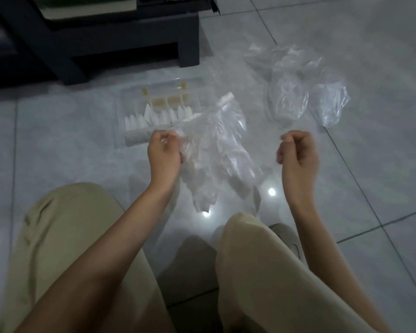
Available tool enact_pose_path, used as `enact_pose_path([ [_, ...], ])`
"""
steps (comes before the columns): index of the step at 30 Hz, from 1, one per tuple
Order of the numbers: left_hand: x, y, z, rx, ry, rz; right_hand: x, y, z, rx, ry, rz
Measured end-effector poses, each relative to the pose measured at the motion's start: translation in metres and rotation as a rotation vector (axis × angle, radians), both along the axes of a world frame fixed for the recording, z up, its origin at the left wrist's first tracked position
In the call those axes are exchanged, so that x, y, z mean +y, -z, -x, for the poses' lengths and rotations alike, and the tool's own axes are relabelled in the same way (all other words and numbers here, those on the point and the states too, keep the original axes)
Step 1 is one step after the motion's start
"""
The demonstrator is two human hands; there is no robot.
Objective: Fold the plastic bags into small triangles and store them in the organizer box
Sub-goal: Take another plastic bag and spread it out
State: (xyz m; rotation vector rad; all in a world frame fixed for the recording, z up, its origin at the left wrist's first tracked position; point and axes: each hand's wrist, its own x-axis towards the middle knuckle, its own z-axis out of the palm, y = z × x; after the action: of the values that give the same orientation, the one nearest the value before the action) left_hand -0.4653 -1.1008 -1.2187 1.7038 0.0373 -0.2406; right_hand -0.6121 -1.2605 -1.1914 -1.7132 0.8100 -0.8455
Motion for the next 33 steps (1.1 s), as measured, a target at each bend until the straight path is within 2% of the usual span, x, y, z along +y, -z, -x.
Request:
enact_pose_path([
  [2,0.0,0.002,-0.006,0.134,-0.138,0.103,0.01,0.007,0.0,0.064,-0.216,-0.089],
  [5,-0.003,-0.001,-0.006,0.251,-0.253,0.279,0.024,0.021,-0.004,0.277,-0.567,-0.213],
  [7,-0.005,-0.003,-0.002,0.274,-0.268,0.343,0.036,0.031,-0.01,0.354,-0.685,-0.259],
  [9,-0.007,-0.003,0.002,0.276,-0.261,0.361,0.045,0.037,-0.016,0.341,-0.698,-0.271],
  [12,-0.009,-0.004,0.005,0.279,-0.248,0.369,0.049,0.038,-0.022,0.306,-0.587,-0.214],
  [16,-0.005,-0.004,0.003,0.287,-0.222,0.368,0.039,0.035,-0.017,0.158,-0.504,-0.271],
  [25,0.005,-0.001,-0.012,0.358,-0.276,0.443,-0.022,0.023,0.013,-0.121,-0.649,-0.652],
  [33,0.004,-0.002,-0.008,0.421,-0.249,0.462,-0.035,0.017,0.025,-0.147,-0.747,-0.694],
])
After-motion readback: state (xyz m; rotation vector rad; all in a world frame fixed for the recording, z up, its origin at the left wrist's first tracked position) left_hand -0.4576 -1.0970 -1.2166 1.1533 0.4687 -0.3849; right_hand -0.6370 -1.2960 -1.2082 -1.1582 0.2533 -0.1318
